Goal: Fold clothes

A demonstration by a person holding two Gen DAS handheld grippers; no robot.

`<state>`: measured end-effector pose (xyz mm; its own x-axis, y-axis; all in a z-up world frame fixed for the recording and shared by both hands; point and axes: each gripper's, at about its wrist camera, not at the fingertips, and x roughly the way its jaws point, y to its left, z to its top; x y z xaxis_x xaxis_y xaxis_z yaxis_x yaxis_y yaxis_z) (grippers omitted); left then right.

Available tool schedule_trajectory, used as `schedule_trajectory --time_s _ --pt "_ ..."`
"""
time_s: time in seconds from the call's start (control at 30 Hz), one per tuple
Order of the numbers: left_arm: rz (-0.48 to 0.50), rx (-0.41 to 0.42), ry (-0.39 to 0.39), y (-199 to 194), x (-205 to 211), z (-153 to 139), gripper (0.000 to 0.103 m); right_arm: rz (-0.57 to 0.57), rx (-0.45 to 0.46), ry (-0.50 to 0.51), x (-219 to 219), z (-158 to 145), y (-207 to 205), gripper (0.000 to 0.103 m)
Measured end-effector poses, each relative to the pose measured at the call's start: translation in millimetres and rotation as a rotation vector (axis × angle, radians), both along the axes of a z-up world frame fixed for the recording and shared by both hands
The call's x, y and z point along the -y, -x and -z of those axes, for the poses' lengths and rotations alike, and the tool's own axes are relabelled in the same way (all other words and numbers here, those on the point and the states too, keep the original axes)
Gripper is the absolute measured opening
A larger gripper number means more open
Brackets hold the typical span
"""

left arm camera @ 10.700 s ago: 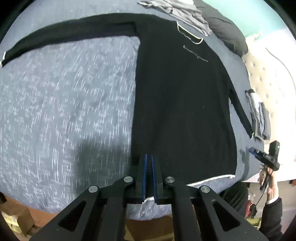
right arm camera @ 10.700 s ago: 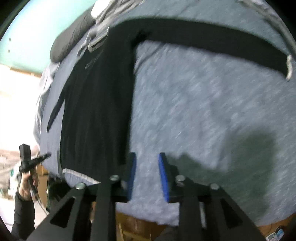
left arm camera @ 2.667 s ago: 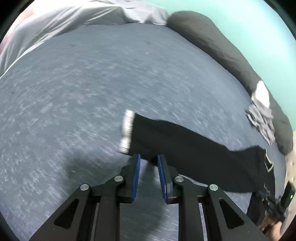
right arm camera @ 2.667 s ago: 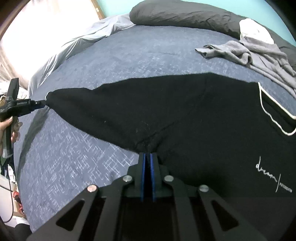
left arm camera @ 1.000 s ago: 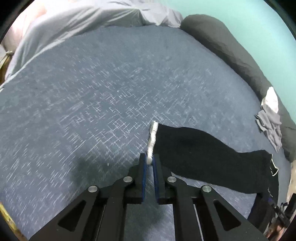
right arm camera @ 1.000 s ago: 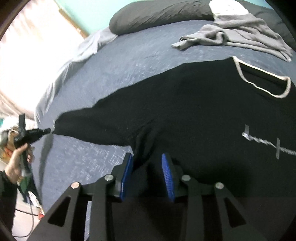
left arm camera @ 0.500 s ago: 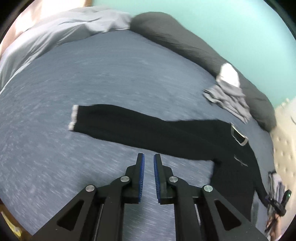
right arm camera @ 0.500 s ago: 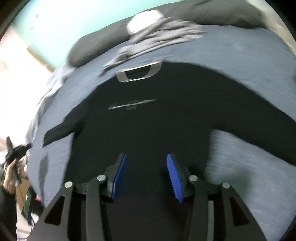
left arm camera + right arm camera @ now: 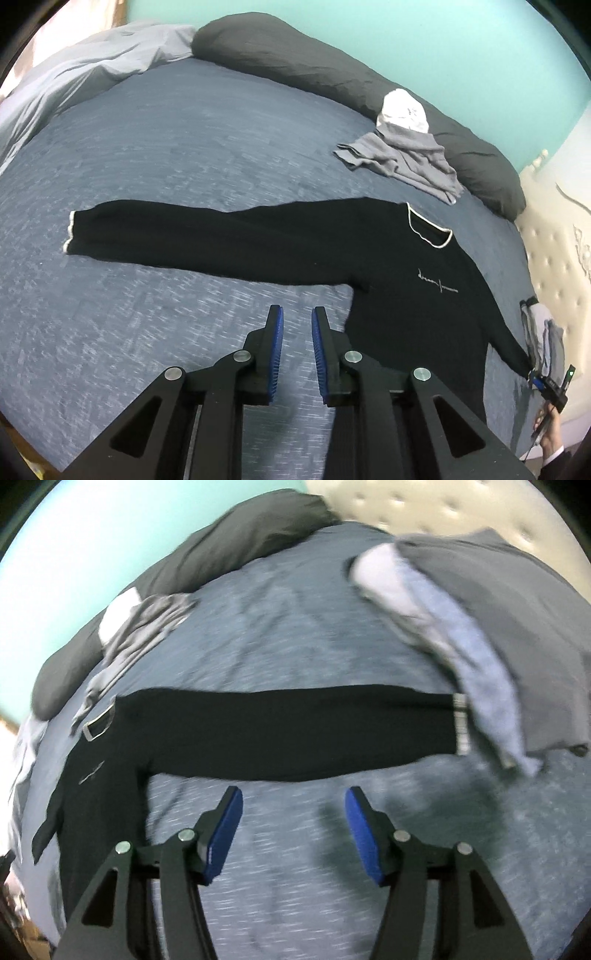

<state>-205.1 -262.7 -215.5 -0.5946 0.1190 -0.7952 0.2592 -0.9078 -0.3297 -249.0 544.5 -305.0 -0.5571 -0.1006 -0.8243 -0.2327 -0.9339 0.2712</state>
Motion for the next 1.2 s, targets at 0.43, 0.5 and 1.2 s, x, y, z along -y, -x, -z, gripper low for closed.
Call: schedule_trajectory --time_s 0.43,0.5,1.2 --pt "0.046 0.033 0.017 24 -36 16 0.017 0.157 0.017 -0.053 -55 35 8 0.061" --pt "0.05 0.035 0.017 27 -39 18 0.017 0.183 0.016 -0.047 -58 40 10 0.062" --pt "0.05 0.062 0.026 35 -35 34 0.017 0.334 0.039 -0.083 -47 66 44 0.04"
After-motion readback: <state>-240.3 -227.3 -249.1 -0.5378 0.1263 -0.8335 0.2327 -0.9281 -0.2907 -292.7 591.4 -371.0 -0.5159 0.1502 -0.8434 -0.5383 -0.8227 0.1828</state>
